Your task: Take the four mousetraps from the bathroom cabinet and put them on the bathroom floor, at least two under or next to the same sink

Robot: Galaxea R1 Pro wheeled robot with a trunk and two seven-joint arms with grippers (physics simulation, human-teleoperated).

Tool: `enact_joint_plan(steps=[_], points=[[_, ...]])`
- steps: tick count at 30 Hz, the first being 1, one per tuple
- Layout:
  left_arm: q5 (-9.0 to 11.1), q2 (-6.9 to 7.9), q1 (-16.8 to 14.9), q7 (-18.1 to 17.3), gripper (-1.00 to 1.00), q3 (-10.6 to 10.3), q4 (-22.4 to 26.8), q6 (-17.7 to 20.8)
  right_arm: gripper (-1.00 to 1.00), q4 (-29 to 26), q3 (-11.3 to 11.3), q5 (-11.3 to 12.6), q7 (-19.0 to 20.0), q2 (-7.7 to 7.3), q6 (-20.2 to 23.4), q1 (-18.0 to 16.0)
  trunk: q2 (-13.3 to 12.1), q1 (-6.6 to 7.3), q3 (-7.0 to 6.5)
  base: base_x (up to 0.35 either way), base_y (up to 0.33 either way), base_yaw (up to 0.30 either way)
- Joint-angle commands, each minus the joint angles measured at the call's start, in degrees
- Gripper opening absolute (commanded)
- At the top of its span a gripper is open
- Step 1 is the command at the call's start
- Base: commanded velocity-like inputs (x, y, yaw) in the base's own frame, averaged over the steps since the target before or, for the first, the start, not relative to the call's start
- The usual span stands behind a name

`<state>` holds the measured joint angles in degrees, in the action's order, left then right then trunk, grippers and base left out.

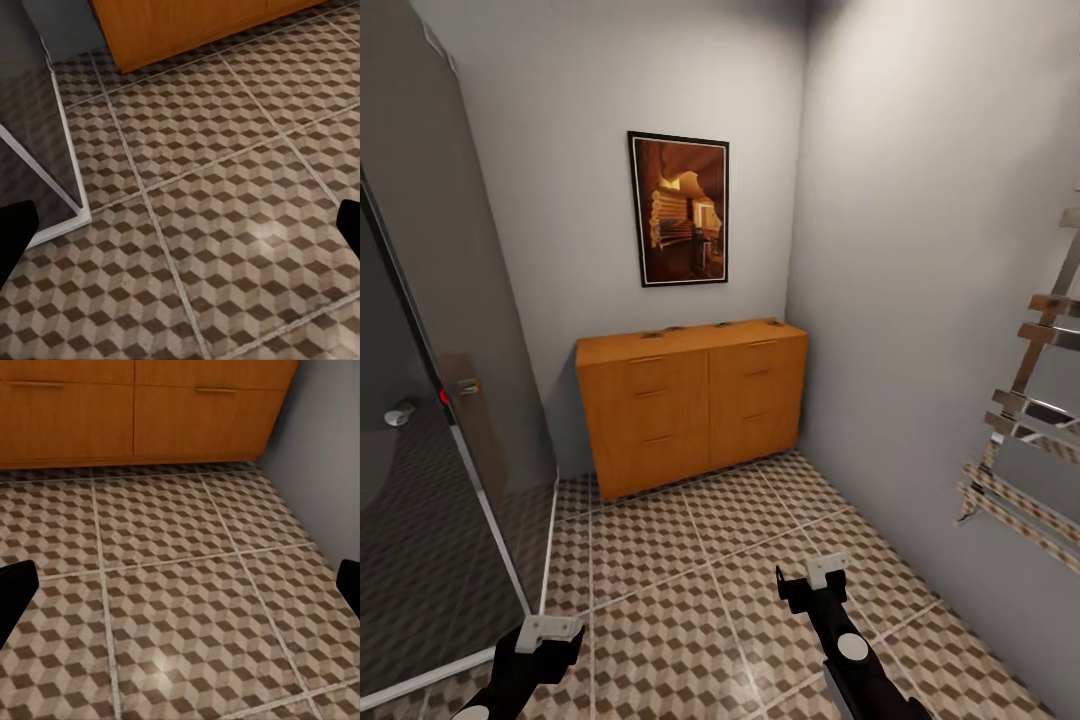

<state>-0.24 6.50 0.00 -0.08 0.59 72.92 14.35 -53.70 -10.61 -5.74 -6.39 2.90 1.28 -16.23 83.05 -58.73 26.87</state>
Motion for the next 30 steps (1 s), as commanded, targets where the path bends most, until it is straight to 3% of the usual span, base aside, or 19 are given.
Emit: enact_joint_plan(steps=[1, 15, 30], points=[[0.0, 0.01, 0.0, 0.0, 1.00, 0.0, 0.1, 0.3, 1.00, 0.0, -0.1, -0.6, -0.4, -0.01, 0.1, 0.0, 0.0, 0.00, 0.05, 0.000, -0.126, 0.007], [0.0, 0.01, 0.0, 0.0, 1.00, 0.0, 0.1, 0.3, 1.00, 0.0, -0.1, -0.6, -0.4, 0.00, 0.1, 0.0, 0.0, 0.00, 0.05, 0.056, -0.227, 0.001], [0.0, 0.00, 0.0, 0.0, 1.00, 0.0, 0.1, 0.4, 1.00, 0.0, -0.1, -0.6, -0.4, 0.02, 0.1, 0.0, 0.0, 0.00, 0.05, 0.192, -0.246, 0.053]])
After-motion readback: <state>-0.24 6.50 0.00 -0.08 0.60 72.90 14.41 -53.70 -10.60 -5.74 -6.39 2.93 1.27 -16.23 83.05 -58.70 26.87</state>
